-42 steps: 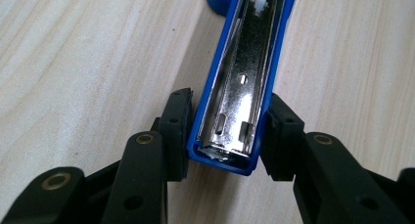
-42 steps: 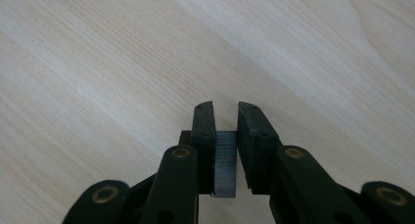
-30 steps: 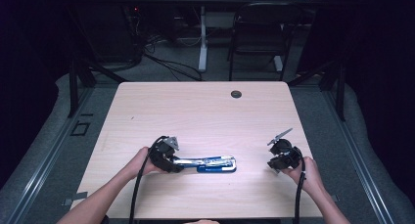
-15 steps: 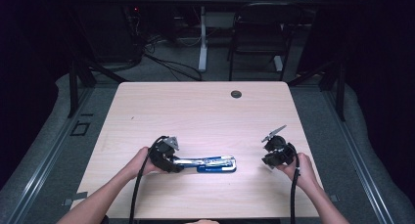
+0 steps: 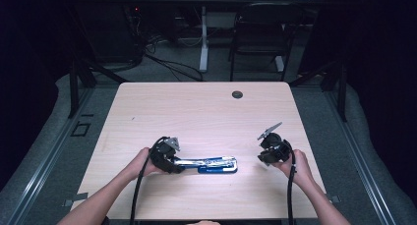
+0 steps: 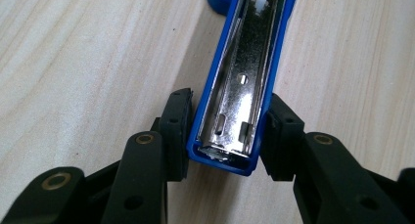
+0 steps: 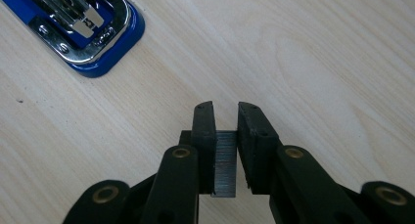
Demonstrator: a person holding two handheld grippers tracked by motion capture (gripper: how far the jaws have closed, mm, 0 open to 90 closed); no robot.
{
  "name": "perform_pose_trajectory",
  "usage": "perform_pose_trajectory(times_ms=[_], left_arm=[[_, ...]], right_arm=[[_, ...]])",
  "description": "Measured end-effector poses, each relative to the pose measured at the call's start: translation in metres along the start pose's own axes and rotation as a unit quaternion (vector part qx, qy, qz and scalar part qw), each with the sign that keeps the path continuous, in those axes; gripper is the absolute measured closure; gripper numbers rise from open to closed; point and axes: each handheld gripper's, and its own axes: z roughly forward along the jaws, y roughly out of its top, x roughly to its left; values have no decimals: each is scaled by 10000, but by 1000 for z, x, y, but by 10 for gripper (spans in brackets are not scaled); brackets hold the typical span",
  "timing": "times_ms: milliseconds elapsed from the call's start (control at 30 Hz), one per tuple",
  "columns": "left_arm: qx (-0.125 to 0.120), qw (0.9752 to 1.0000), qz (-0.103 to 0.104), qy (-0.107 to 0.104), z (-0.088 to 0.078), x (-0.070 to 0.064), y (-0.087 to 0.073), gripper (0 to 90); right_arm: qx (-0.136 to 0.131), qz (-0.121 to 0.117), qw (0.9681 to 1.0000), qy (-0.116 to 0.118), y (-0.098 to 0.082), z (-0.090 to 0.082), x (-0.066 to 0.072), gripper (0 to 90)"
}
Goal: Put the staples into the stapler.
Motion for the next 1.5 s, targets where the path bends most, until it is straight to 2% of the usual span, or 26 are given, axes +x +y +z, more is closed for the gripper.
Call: perform_pose_trajectory(times_ms=[133,167,233,267,367,400,500,967,1300,1500], left_arm=[[-1,10000,3,-1,0,0,0,609],[-3,10000,1,2,0,0,0,609],[7,10000,15,4,0,0,0,609],[-2,10000,2,4,0,0,0,609],[-5,10000,-2,9,0,0,0,609],[-5,10000,-1,5,0,0,0,609],[-3,10000,-2,8,0,0,0,609],[-14,10000,47,-3,-1,0,1,609],[-24,10000,47,0,-1,1,1,609],[-20,10000,51,-3,-1,1,1,609]], right_arm=[[-91,32,9999,30,2,-1,-1,783],[-188,78,9998,11,2,0,-1,783],[-185,18,9998,-8,4,-1,-2,783],[-313,61,9995,-29,4,-1,-2,783],[-337,-77,9994,-59,8,-2,-2,783],[-424,-40,9991,-43,9,0,0,783],[-387,-187,9991,-39,14,0,0,783],[-587,-463,9972,65,31,3,5,783],[-738,-549,9956,152,43,7,11,782],[-780,-750,9939,226,54,9,17,782]])
